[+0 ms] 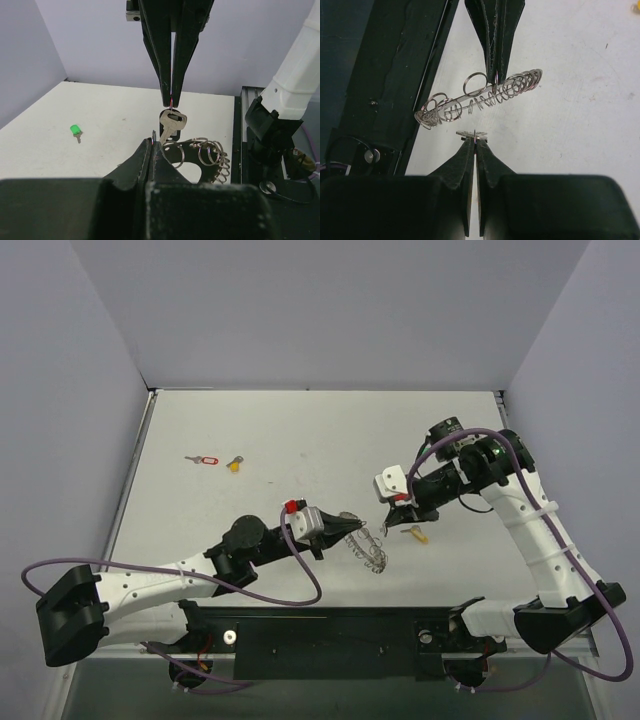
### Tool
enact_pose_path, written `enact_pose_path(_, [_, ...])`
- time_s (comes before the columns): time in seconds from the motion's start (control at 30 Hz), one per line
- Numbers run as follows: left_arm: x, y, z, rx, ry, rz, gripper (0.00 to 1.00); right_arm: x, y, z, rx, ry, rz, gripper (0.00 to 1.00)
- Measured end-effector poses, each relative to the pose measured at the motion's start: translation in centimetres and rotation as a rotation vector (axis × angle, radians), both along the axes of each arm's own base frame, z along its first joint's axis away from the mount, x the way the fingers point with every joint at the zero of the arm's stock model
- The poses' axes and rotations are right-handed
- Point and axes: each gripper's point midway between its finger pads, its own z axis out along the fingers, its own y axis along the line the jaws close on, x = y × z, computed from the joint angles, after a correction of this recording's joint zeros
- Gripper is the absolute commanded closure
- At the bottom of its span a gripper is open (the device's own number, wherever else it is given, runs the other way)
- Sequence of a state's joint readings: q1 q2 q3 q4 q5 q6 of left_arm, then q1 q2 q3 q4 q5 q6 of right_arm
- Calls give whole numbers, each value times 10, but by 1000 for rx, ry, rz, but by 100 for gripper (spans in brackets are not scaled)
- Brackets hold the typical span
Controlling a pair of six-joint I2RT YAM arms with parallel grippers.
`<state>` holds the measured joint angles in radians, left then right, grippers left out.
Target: Put the keys on the keyring
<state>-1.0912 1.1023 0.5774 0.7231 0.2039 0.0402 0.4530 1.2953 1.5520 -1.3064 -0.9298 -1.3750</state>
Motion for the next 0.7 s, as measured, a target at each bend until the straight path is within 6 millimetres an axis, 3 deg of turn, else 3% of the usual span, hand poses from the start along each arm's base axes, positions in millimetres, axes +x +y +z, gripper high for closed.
enact_pose_path(0.7, [-3,0,6,-178,219,-18,100,-10,8,-1,-57,147,-110,100])
